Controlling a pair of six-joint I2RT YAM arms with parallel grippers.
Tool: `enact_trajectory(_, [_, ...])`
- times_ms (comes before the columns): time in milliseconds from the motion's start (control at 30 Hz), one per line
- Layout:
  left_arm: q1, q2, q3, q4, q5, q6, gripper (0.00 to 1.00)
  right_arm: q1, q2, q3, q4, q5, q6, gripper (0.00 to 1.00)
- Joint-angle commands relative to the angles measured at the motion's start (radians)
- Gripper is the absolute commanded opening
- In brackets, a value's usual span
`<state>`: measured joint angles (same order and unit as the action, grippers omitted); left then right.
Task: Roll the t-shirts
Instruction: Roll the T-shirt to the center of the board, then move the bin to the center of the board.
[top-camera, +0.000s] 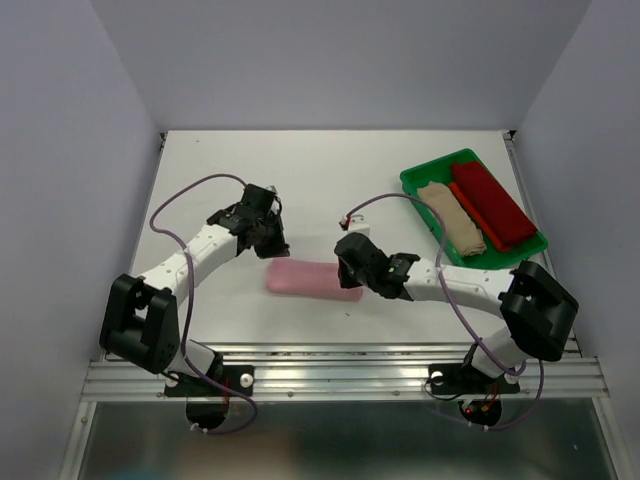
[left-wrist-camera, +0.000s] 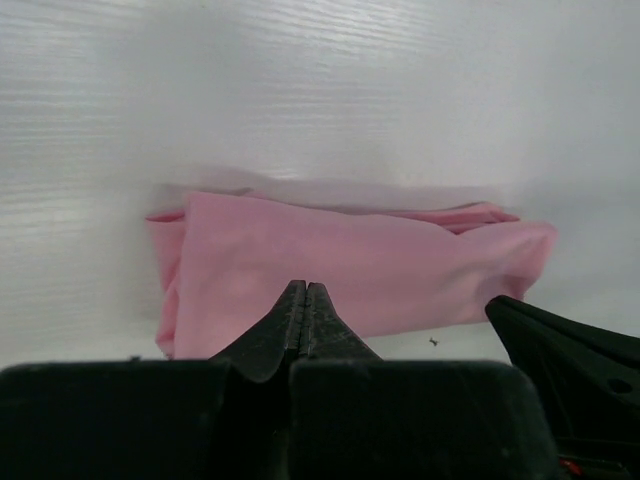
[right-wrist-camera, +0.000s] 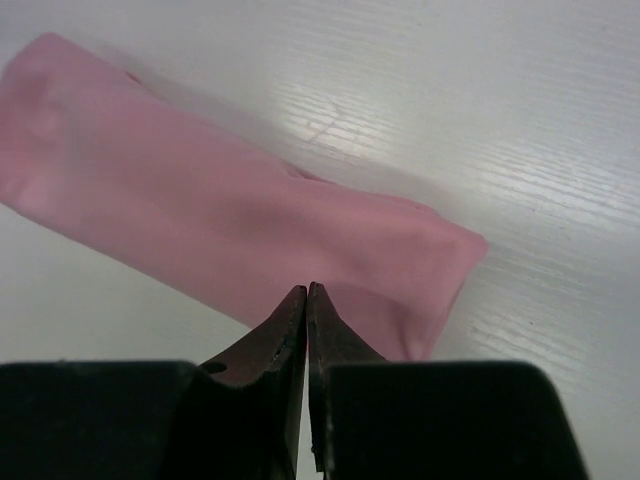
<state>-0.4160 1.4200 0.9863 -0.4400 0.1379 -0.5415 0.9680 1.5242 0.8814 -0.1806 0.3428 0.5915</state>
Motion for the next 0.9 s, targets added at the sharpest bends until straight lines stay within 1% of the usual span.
enact_trajectory(0, [-0.082, -0.010, 0.002, 0.030, 0.087, -0.041, 0.00, -0.002, 0.023, 0.085, -0.017, -0.065, 0.048, 0.08])
enact_trajectory(167, [-0.138, 0.051, -0.040, 0.110, 0.143, -0.086, 0.00, -0.002, 0.085, 0.119, -0.017, -0.088, 0.126, 0.06])
enact_trajectory(333, [-0.144, 0.120, -0.047, 0.138, 0.117, -0.084, 0.00, -0.002, 0.151, 0.099, -0.011, -0.114, 0.160, 0.06])
enact_trajectory(533, [-0.144, 0.203, -0.075, 0.155, 0.081, -0.060, 0.00, -0.011, 0.180, 0.045, -0.010, -0.100, 0.162, 0.04])
enact_trajectory(667, [-0.144, 0.191, -0.048, 0.133, 0.063, -0.048, 0.00, -0.011, 0.128, 0.042, -0.013, -0.094, 0.151, 0.03])
enact_trajectory(733, [-0.144, 0.157, -0.015, 0.092, 0.016, -0.038, 0.00, -0.011, 0.074, 0.050, -0.033, -0.068, 0.139, 0.04])
enact_trajectory(867, [-0.144, 0.119, 0.116, 0.000, -0.067, -0.002, 0.00, -0.011, -0.002, 0.122, -0.103, 0.068, 0.079, 0.06])
